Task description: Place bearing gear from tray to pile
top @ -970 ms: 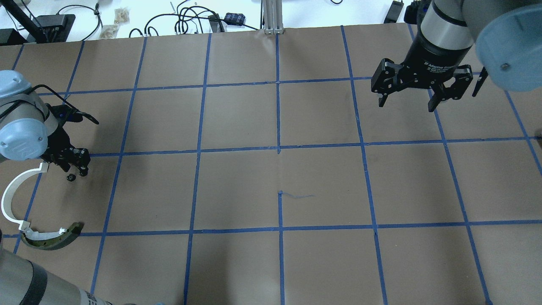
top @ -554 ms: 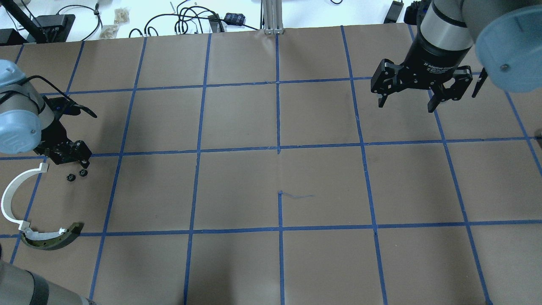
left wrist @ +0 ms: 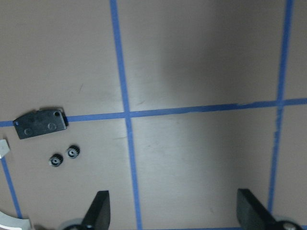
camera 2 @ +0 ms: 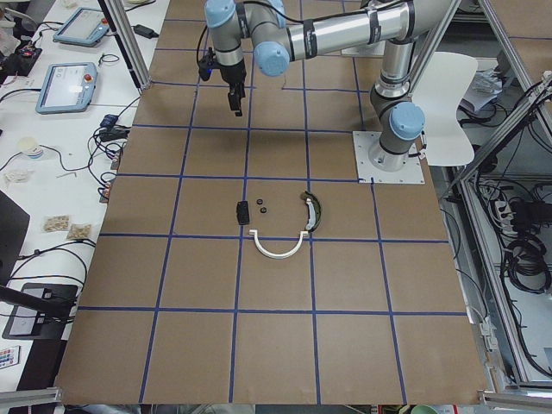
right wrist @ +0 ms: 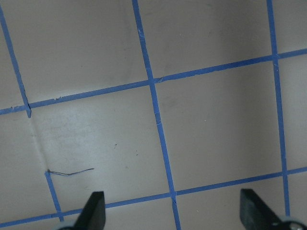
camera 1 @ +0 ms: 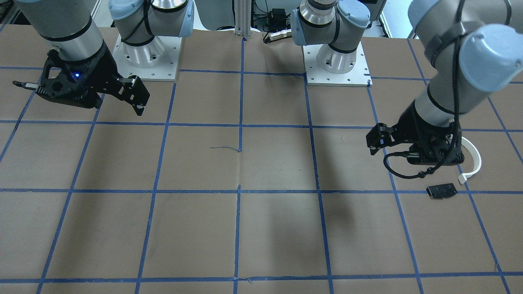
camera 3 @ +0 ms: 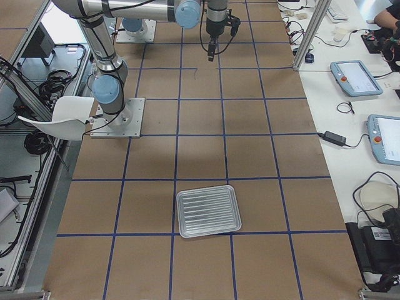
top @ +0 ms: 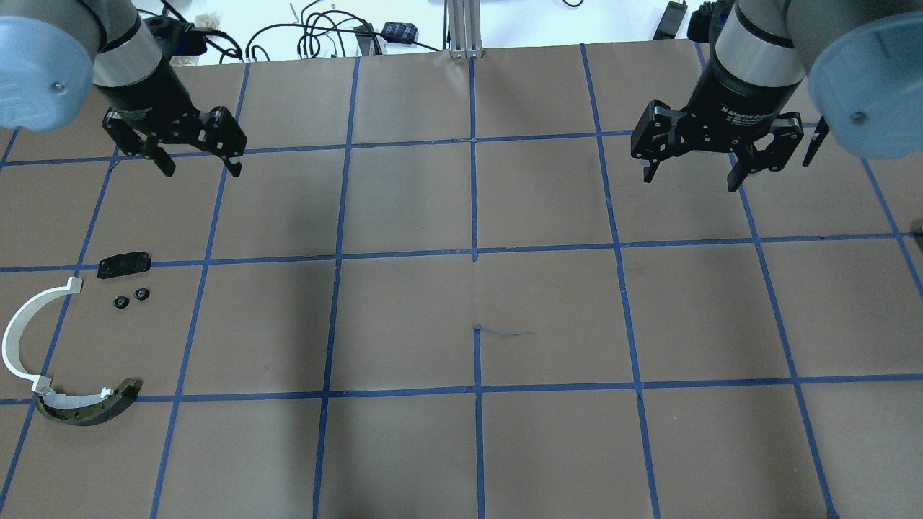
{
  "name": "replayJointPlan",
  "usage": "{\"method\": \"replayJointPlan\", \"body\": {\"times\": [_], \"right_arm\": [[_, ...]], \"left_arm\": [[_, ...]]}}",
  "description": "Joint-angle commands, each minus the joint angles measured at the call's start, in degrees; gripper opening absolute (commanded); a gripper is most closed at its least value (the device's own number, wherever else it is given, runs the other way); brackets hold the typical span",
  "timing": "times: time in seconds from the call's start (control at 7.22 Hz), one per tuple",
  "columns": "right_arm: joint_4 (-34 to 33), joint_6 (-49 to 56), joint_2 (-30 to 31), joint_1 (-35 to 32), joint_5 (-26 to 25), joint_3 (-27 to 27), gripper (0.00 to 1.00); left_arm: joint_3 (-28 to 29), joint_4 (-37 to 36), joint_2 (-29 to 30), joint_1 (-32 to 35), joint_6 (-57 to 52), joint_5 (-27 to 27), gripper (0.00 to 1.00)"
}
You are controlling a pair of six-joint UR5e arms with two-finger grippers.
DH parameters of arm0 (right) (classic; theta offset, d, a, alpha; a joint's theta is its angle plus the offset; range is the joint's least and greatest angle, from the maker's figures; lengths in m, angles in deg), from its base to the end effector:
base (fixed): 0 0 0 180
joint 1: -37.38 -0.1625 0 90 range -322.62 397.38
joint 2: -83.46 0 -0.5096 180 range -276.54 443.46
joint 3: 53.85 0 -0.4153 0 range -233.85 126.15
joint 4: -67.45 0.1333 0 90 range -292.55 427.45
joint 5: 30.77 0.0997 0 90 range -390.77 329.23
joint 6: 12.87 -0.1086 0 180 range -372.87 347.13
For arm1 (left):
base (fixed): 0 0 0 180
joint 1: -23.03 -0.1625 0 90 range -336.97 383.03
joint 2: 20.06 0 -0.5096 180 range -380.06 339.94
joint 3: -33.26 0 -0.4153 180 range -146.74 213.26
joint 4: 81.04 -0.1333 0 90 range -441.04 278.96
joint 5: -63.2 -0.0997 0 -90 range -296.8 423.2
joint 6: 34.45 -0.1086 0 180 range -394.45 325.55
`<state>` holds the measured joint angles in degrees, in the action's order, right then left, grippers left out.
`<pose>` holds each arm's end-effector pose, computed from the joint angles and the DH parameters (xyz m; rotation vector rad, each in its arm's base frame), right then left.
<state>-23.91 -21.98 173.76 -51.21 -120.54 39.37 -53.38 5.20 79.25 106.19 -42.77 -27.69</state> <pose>0.1212 -0.5119 0.5397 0.2879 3.1259 0.0431 -0.0603 -0.6024 0.5100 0.0409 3.1303 0.0625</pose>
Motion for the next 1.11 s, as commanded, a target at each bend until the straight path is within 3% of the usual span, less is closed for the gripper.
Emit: {"method": "replayJointPlan", "body": {"times": [0.0,0.42,0.97], "right_arm": [[0.0,0.1,0.1,0.0,-0.1,0.0,1.00],[0.2,0.2,0.0,0.0,-0.1,0.0,1.00],[0.4,0.3,0.0,0.0,-0.1,0.0,1.00]], "left_arm": [[0.0,0.7,-5.6,4.8,3.5,4.1,1.00],[-1.6,5.0,-10.3,6.0,3.4,1.2,1.00],[-1.4,5.2,-10.4,5.3,3.8,0.6,1.00]]}}
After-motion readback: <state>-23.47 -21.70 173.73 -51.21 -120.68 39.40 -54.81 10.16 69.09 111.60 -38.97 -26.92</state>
